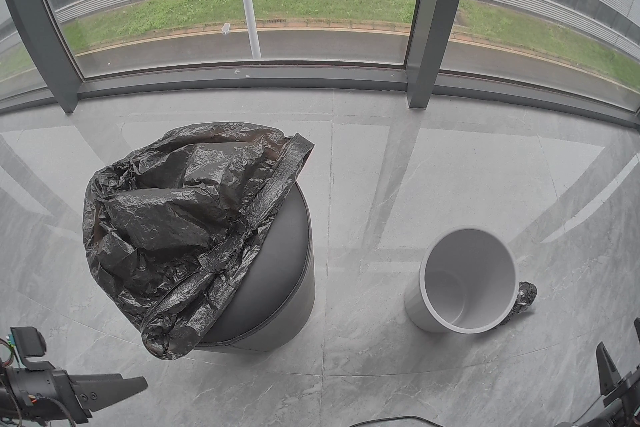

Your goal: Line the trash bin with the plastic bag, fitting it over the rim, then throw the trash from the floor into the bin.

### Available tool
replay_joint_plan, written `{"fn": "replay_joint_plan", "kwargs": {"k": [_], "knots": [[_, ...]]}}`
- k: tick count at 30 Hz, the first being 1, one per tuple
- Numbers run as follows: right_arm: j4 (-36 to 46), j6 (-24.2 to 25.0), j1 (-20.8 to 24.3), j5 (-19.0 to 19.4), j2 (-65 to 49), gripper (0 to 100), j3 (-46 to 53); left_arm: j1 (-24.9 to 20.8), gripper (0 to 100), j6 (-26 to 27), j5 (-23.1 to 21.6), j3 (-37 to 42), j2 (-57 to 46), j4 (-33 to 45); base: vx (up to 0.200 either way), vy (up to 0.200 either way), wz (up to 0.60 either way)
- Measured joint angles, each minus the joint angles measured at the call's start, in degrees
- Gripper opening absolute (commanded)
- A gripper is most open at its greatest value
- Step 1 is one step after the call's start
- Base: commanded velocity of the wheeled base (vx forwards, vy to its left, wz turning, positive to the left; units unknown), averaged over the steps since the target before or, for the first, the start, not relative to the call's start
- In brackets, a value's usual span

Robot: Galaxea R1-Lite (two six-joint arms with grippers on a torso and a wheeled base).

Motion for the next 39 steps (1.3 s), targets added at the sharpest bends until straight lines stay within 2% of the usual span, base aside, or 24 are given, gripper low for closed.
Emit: {"fn": "replay_joint_plan", "kwargs": {"k": [5, 11, 20, 32, 39], "knots": [[0.02, 0.02, 0.01, 0.01, 0.0, 100, 0.0, -1.71, 100, -0.16, -0.6, -0.17, 4.89, 0.38, 0.0, 0.0, 0.0], [0.06, -0.02, -0.02, -0.02, 0.0, 100, 0.0, -2.23, 100, 0.96, -0.4, 0.77, 10.18, -10.2, 0.0, 0.0, 0.0], [0.11, -0.24, -0.1, -0.02, 0.0, 100, 0.0, -2.69, 100, 13.12, 7.49, 3.99, 17.13, -13.79, 0.0, 0.0, 0.0], [0.09, -0.16, -0.16, -0.05, 0.0, 100, 0.0, -4.29, 100, 13.71, 8.79, 3.3, 22.25, -20.76, 0.0, 0.0, 0.0], [0.09, -0.16, -0.13, -0.07, 0.0, 100, 0.0, -6.01, 100, 14.02, 12.07, 2.21, 24.89, -23.81, 0.0, 0.0, 0.0]]}}
